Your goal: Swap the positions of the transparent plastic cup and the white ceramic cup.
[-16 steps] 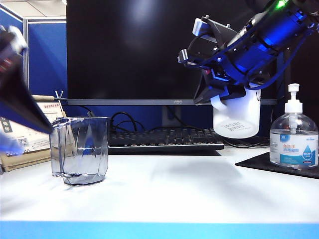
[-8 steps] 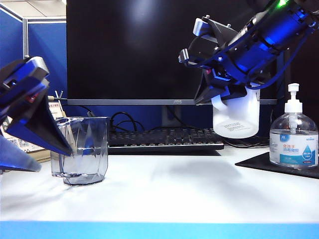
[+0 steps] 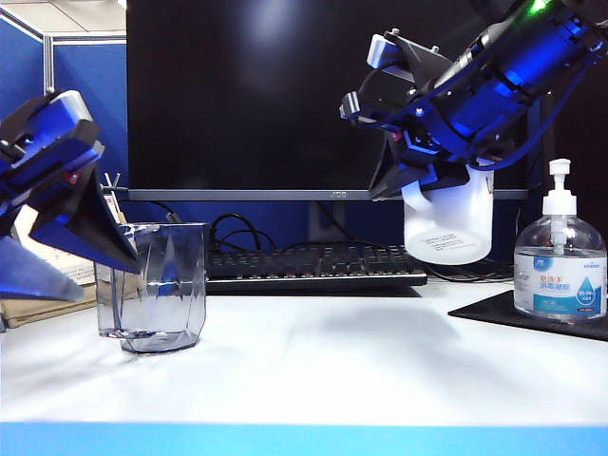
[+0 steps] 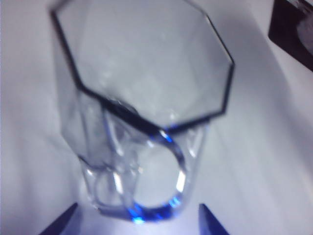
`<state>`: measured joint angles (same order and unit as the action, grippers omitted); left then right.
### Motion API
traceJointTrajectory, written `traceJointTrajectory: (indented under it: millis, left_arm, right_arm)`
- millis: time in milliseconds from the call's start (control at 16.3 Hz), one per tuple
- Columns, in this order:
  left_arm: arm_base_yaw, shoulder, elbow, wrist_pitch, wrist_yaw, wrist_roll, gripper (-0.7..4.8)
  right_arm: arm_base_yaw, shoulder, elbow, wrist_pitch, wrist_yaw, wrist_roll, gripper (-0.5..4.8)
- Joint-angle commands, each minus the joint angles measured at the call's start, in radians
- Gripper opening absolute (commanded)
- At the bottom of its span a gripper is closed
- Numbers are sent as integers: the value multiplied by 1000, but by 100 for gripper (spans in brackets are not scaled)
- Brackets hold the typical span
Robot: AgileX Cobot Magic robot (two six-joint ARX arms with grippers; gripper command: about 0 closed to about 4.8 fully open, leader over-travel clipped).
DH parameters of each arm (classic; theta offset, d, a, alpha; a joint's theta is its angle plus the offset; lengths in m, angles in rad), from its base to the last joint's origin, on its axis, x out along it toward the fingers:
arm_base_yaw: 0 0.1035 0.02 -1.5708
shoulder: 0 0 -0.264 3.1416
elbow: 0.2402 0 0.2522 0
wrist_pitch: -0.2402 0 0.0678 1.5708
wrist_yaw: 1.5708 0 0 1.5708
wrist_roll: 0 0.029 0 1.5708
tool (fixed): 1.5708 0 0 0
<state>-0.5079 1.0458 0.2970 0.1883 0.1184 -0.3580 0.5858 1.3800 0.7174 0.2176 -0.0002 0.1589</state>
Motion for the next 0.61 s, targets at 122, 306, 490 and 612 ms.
traceJointTrajectory:
  millis: [122,306,490,612]
  left_arm:
    - [0,38,3,63,-18,10,309]
    - [0,81,3,104,-41,11,309]
    - [1,97,3,123,-111,13,309]
    - [1,98,3,124,-152,22,309]
  right_arm:
    - [2,-14,10,47,-3,-13,-6]
    - [2,-14,10,47,-3,-13,-6]
    - [2,-14,10,47,-24,-13,-6]
    - [2,-14,10,47,-25,-13,-6]
